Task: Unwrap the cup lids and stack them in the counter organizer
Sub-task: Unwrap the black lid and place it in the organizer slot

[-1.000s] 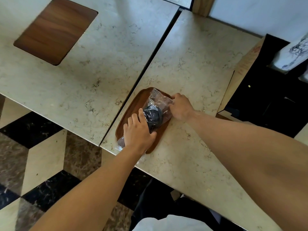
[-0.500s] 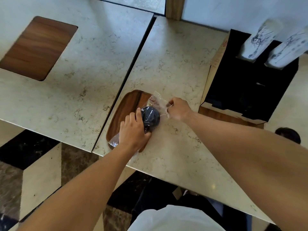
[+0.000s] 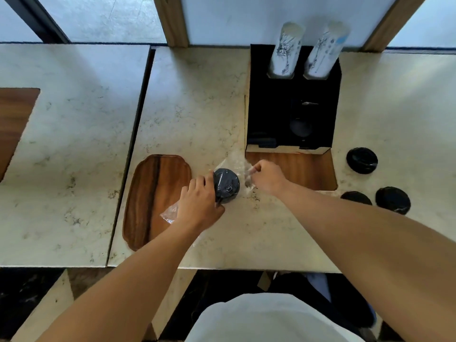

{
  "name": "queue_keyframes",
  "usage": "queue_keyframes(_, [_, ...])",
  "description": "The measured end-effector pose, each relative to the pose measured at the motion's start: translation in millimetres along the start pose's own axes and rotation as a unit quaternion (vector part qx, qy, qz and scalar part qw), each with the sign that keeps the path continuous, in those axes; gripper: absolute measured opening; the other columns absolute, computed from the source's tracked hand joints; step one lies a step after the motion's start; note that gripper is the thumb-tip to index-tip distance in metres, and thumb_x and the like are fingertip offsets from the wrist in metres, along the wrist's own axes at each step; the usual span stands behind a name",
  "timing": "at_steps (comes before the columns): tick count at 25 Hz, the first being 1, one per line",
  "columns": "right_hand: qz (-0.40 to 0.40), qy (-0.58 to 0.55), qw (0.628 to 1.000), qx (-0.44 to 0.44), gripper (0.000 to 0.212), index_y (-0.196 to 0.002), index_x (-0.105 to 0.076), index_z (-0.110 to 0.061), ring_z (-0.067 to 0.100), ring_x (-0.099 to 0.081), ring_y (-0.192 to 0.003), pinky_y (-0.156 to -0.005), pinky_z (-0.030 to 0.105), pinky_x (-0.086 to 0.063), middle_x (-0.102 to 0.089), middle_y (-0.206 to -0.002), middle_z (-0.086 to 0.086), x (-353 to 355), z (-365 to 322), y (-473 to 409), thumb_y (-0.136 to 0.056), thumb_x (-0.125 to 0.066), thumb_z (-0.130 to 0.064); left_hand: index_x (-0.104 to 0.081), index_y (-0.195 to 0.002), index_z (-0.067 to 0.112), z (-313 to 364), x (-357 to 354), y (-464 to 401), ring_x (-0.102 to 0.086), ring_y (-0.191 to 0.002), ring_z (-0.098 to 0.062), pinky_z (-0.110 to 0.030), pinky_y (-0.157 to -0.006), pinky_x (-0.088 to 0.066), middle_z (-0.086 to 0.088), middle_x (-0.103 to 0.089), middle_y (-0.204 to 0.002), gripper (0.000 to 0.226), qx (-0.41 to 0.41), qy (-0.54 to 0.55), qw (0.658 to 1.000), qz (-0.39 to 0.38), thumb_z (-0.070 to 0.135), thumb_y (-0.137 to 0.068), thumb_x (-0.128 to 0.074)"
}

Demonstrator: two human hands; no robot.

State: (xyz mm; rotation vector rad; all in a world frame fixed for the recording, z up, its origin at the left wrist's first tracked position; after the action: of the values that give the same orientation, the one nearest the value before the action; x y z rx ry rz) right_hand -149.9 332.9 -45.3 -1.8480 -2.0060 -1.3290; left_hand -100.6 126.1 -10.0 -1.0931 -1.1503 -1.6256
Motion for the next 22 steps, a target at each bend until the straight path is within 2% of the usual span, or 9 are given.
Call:
queue_keyframes(3, [0.026, 0.008, 1.0, -0.015, 0.008, -0.098, -0.065, -0.017, 0.017, -0.062, -0.083, -0.063, 0.029, -0.051, -0.065, -0.094, -0.004, 18, 27, 11, -0.093, -0.06, -0.014, -0.022, -0.152, 0.01, 24, -7, -5, -0.05, -0.118, -0.033, -0.045, -0.097, -0.044, -0.012, -0.05, -0.132, 0.09, -0.038, -0.001, 0.999, -0.012, 0.046, -0.081, -0.064])
queue_keyframes(5, [0.05, 0.011, 0.998, -0.024, 0.004, -0.093, -0.062, -0.017, 0.016, -0.059, -0.081, -0.06, 0.027, -0.044, -0.063, -0.089, -0.004, 30, 46, 20, -0.096, -0.059, -0.017, -0.019, -0.153, 0.011, 41, -14, -8, -0.049, -0.119, -0.033, -0.045, -0.1, -0.043, -0.013, -0.05, -0.133, 0.092, -0.068, -0.011, 0.997, -0.023, 0.048, -0.081, -0.063])
queue_keyframes(9, [0.075, -0.013, 0.996, -0.05, 0.008, -0.087, -0.059, -0.013, 0.019, -0.057, -0.083, -0.068, 0.028, -0.04, -0.062, -0.089, 0.0, 48, 88, 37, -0.095, -0.06, -0.015, -0.017, -0.154, 0.01, 74, -29, -13, -0.049, -0.117, -0.033, -0.045, -0.099, -0.043, -0.013, -0.05, -0.131, 0.095, -0.12, -0.047, 0.991, -0.029, 0.051, -0.08, -0.06])
queue_keyframes(10, [0.078, -0.023, 0.995, -0.055, 0.005, -0.091, -0.061, -0.01, 0.02, -0.056, -0.084, -0.069, 0.029, -0.04, -0.063, -0.091, 0.002, 50, 99, 41, -0.094, -0.06, -0.013, -0.016, -0.155, 0.009, 81, -33, -13, -0.049, -0.117, -0.033, -0.045, -0.098, -0.043, -0.013, -0.05, -0.132, 0.096, -0.128, -0.058, 0.99, -0.033, 0.052, -0.081, -0.059])
queue_keyframes(12, [0.076, -0.038, 0.994, -0.066, 0.012, -0.102, -0.063, -0.006, 0.021, -0.057, -0.087, -0.072, 0.031, -0.044, -0.063, -0.096, 0.004, 54, 117, 50, -0.092, -0.06, -0.013, -0.014, -0.157, 0.008, 94, -41, -11, -0.049, -0.117, -0.033, -0.045, -0.098, -0.043, -0.014, -0.049, -0.133, 0.098, -0.143, -0.08, 0.986, -0.038, 0.053, -0.081, -0.056])
queue_keyframes(15, [0.071, -0.073, 0.992, -0.078, 0.012, -0.1, -0.063, -0.009, 0.021, -0.058, -0.087, -0.076, 0.036, -0.049, -0.062, -0.096, 0.002, 59, 138, 62, -0.089, -0.061, -0.012, -0.012, -0.158, 0.008, 112, -49, -7, -0.049, -0.119, -0.034, -0.046, -0.098, -0.043, -0.013, -0.049, -0.134, 0.1, -0.156, -0.093, 0.982, -0.061, 0.054, -0.082, -0.058])
queue_keyframes(19, [0.04, -0.076, 0.994, -0.074, 0.013, -0.103, -0.06, -0.011, 0.02, -0.057, -0.083, -0.068, 0.031, -0.047, -0.058, -0.088, -0.002, 56, 157, 70, -0.091, -0.06, -0.013, -0.015, -0.157, 0.009, 123, -60, 4, -0.048, -0.123, -0.033, -0.045, -0.098, -0.043, -0.014, -0.049, -0.137, 0.097, -0.154, -0.104, 0.979, -0.079, 0.052, -0.082, -0.06])
queue_keyframes(22, [0.027, -0.043, 0.997, -0.066, 0.013, -0.103, -0.059, -0.011, 0.018, -0.055, -0.08, -0.065, 0.031, -0.045, -0.057, -0.087, -0.003, 51, 165, 72, -0.091, -0.061, -0.016, -0.019, -0.154, 0.009, 125, -66, 10, -0.048, -0.118, -0.033, -0.044, -0.096, -0.044, -0.014, -0.049, -0.134, 0.092, -0.151, -0.105, 0.979, -0.084, 0.05, -0.082, -0.06])
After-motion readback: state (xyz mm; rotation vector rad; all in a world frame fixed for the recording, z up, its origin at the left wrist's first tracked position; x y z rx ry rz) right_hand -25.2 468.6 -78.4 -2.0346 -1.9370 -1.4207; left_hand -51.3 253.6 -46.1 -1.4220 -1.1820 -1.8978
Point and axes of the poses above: each hand's wrist, its own y-axis away from the middle knuckle, its own x-axis out of the back of the hand, z = x × y, the point moved 7 cm from there along -y, towards the middle knuckle
